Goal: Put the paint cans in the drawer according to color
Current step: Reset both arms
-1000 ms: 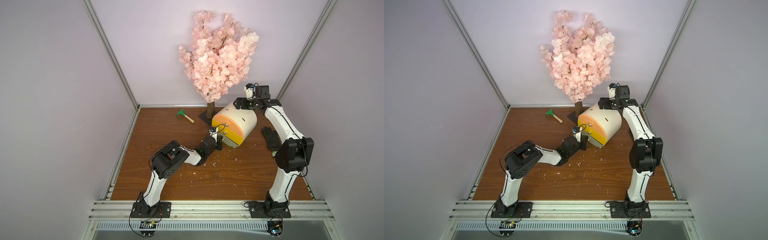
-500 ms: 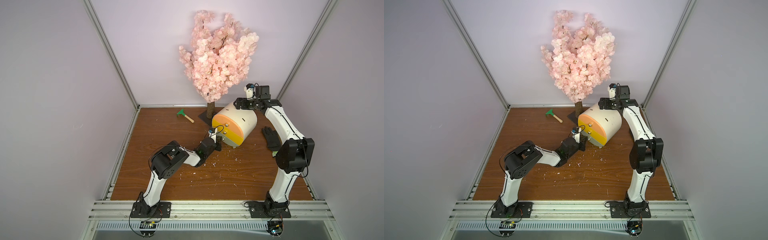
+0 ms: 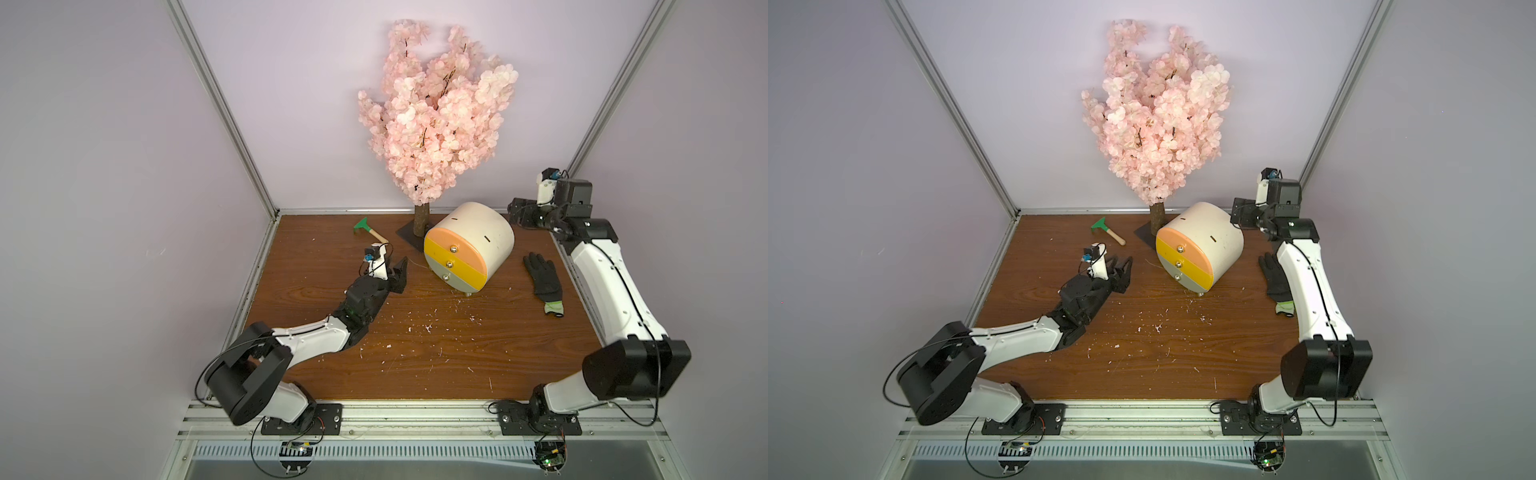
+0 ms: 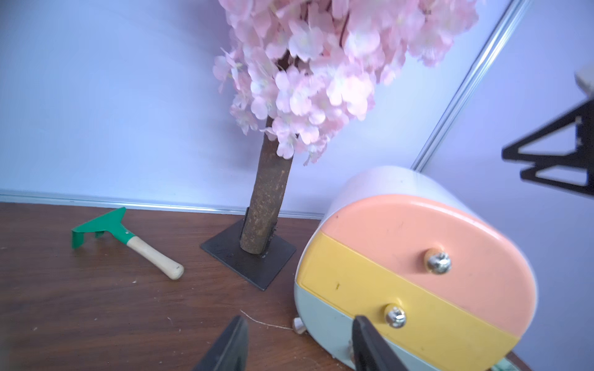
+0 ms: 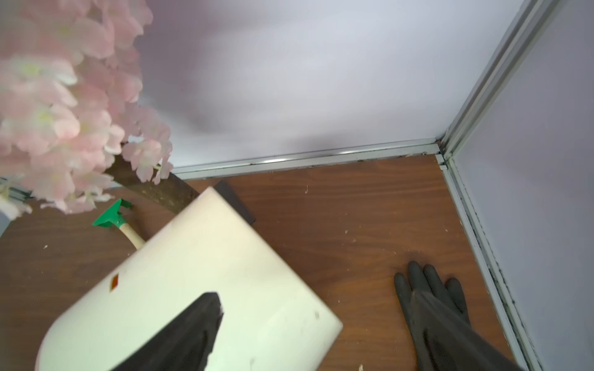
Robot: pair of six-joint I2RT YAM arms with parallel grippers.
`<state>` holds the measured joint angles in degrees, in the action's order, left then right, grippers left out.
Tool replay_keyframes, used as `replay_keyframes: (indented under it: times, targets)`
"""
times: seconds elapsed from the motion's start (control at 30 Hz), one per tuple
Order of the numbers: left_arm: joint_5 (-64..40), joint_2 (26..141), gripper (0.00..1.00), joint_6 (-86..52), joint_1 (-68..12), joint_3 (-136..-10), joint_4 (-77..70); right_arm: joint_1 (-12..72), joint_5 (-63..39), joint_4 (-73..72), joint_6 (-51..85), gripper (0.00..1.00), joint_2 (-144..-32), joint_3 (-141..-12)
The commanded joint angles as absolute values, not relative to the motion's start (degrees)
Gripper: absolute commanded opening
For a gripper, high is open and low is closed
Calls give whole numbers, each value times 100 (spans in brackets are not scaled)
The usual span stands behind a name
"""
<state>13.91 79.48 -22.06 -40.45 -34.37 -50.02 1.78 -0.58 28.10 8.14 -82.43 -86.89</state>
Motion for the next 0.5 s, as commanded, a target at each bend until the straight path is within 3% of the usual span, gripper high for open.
replay_keyframes:
  times: [0.0,0.03,0.07,0.1,0.27,0.37,0.47]
  targets:
    - [2060,7427,71,-1605,-3973,-3659,-3783,235,384,2175,951,99,-7536,-7754]
    - [2228,7272,80,-1511,-3972,-3718,-3548,239,488,2038,978,99,-7255,-7365]
    - [2380,7167,97,-1455,-3972,-3758,-3389,247,551,1896,966,99,-7002,-7023]
    - [2539,7062,100,-1382,-3971,-3797,-3193,250,569,1688,922,99,-6706,-6546]
    - [3442,6903,100,-724,-3952,-3889,-2453,258,966,359,1071,99,-5319,-4288]
    - [3608,6893,100,267,-3930,-3346,-3147,263,807,-827,972,99,-4476,-2775]
    - [3580,7018,100,266,-3567,-3076,-3319,267,982,-1926,794,99,-4166,-1621]
